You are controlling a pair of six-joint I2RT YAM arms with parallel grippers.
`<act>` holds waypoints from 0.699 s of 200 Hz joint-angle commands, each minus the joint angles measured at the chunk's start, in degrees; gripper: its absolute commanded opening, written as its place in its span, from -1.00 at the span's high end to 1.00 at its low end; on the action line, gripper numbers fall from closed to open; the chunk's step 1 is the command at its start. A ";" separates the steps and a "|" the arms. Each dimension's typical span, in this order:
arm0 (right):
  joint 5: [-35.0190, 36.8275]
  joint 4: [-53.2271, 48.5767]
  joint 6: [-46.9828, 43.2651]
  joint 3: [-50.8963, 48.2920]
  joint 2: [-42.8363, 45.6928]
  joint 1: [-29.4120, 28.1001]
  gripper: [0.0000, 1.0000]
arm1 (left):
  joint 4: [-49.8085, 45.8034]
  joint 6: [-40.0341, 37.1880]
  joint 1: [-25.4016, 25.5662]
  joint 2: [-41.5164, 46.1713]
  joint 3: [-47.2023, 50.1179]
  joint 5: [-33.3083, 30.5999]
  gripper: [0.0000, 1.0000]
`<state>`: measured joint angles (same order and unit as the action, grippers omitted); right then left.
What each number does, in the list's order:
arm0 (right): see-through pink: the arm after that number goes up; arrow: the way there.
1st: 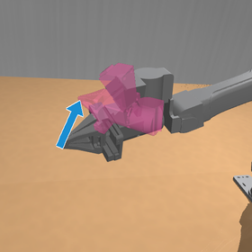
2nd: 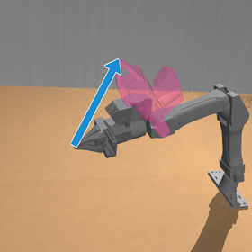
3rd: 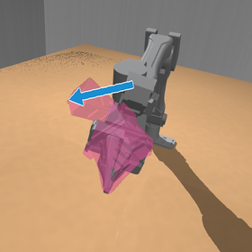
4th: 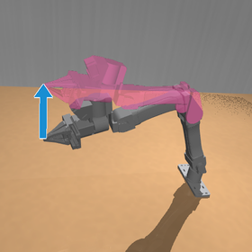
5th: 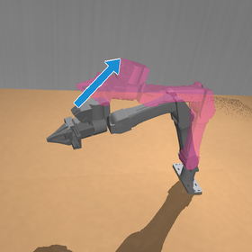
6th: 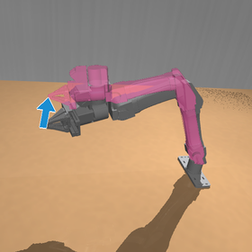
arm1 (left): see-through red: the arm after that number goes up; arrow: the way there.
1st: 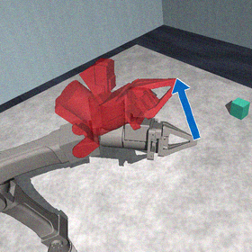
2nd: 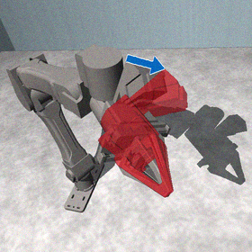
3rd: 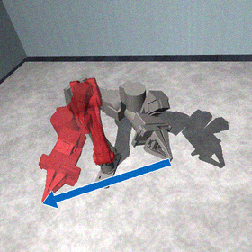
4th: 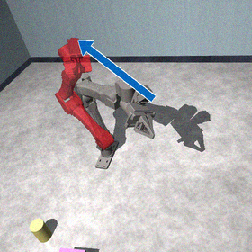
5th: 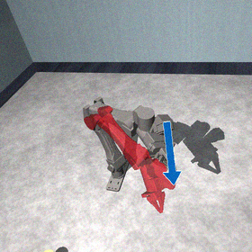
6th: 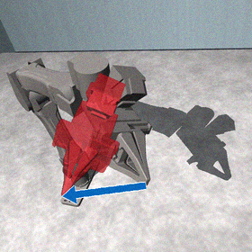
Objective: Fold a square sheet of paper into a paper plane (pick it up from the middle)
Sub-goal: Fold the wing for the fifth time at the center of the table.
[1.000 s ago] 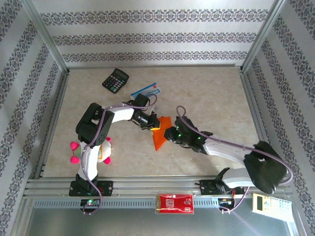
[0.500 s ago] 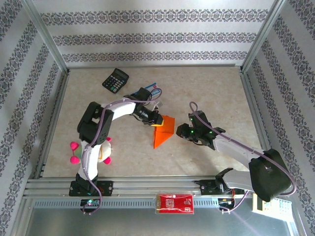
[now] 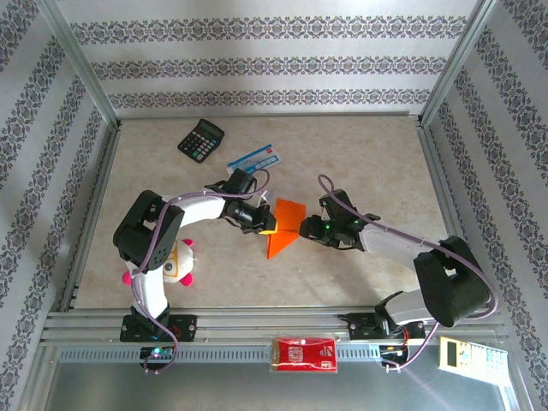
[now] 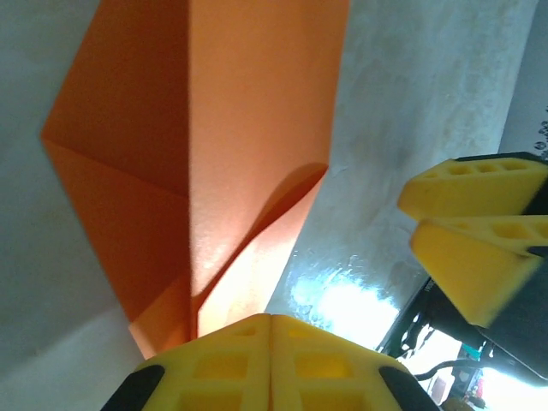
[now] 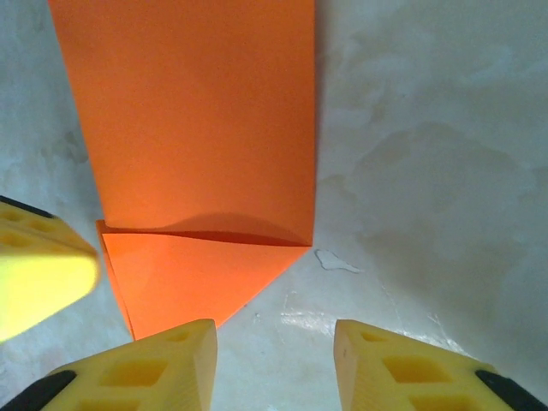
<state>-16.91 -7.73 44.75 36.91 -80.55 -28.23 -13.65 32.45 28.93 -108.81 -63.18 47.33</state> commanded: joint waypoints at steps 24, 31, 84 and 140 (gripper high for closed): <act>-2.02 -0.67 -0.72 3.23 -4.11 0.37 0.15 | -0.82 -1.00 -0.09 -2.79 0.23 -1.69 0.91; -2.64 -0.71 -0.72 3.79 -4.86 0.41 0.13 | -0.50 -0.98 -0.14 -3.06 0.77 -1.74 0.93; -4.13 0.21 -1.07 5.14 -7.71 0.19 0.05 | 3.73 -0.08 -0.75 -4.13 5.17 0.48 0.96; -5.93 1.67 -0.37 6.47 -10.42 0.62 0.04 | 5.48 -0.62 -2.06 -4.67 7.78 1.97 0.97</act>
<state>-21.56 -6.85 44.60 42.17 -89.69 -28.23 -7.31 32.40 27.73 -111.77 -57.67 50.43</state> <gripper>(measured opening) 0.477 0.066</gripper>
